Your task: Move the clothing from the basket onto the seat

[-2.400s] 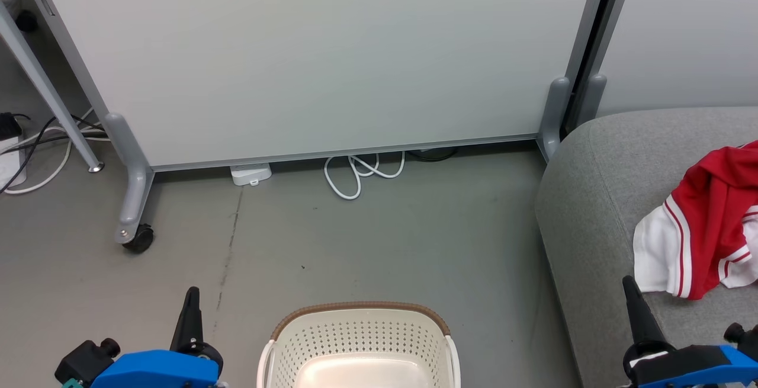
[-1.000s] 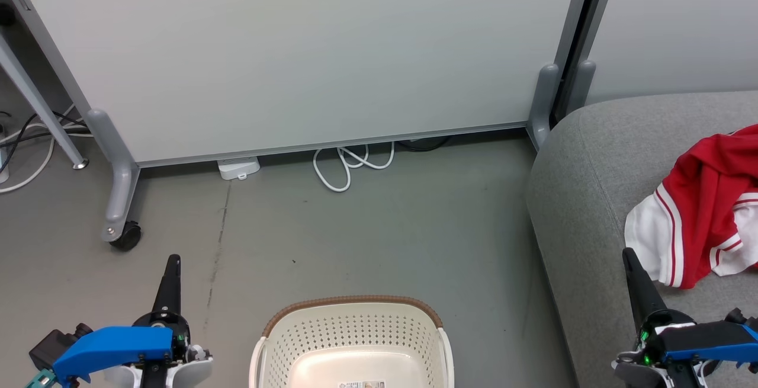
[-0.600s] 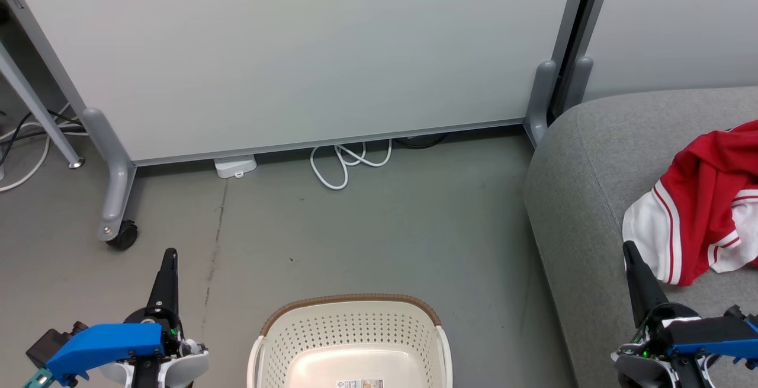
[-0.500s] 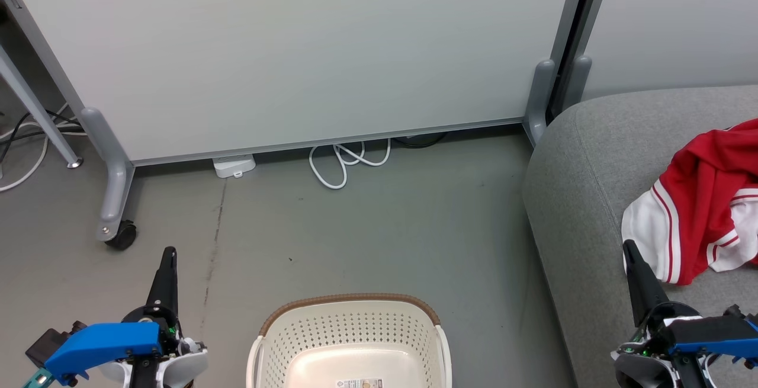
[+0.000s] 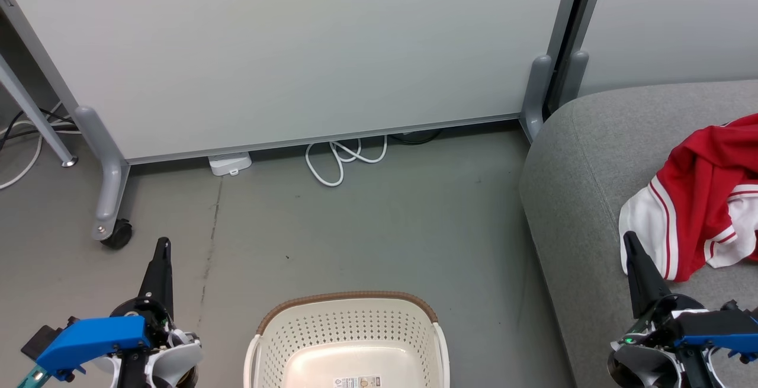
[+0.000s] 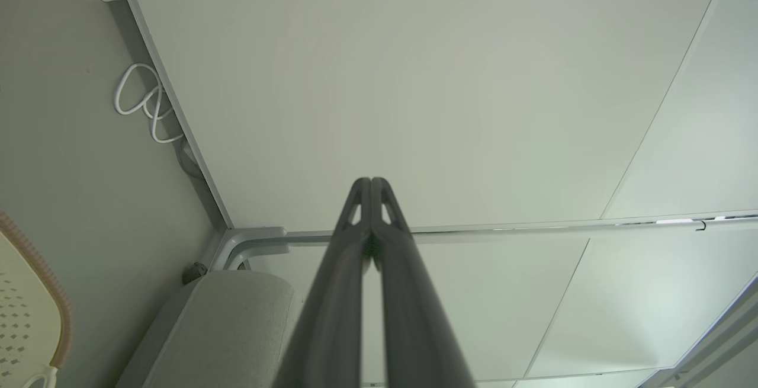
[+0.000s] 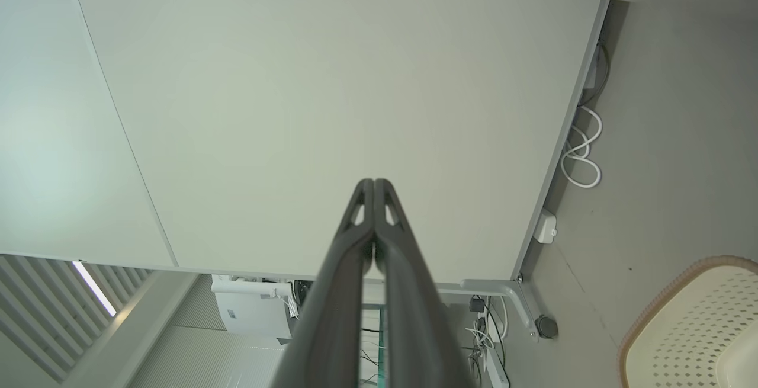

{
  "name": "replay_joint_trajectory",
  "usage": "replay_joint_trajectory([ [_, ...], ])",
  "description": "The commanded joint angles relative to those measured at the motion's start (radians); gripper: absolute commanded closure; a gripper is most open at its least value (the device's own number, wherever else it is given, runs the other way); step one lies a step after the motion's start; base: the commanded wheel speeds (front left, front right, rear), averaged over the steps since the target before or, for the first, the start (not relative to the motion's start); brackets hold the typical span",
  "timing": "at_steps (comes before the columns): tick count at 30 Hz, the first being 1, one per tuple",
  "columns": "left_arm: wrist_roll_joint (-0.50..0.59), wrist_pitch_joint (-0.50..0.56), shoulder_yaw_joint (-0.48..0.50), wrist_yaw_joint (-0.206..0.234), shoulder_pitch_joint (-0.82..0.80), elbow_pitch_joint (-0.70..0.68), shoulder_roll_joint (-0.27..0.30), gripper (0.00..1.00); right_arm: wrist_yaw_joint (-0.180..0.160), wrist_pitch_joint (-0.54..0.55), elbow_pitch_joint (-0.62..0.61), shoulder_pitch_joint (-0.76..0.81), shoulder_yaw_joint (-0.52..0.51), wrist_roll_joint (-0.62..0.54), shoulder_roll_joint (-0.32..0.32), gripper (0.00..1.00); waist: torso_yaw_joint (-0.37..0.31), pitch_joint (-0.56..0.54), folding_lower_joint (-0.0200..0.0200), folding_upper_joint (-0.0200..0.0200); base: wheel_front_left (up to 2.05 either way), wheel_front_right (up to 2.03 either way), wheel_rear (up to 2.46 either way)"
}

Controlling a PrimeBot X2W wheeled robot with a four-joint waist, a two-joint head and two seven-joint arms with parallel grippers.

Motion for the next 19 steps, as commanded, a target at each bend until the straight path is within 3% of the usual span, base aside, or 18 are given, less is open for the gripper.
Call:
replay_joint_trajectory([
  [1,-0.022,0.007,0.005,-0.009,-0.014,-0.008,-0.002,1.00,0.001,0.005,0.003,-0.017,-0.002,0.022,-0.006,1.00,-0.001,0.001,-0.0001,0.0000,0.00,0.00,0.00],
  [19,-0.017,0.006,0.004,-0.009,-0.013,-0.007,-0.002,1.00,0.001,0.005,0.003,-0.015,-0.002,0.018,-0.006,1.00,-0.001,0.001,-0.0001,0.0000,0.00,0.00,0.00],
])
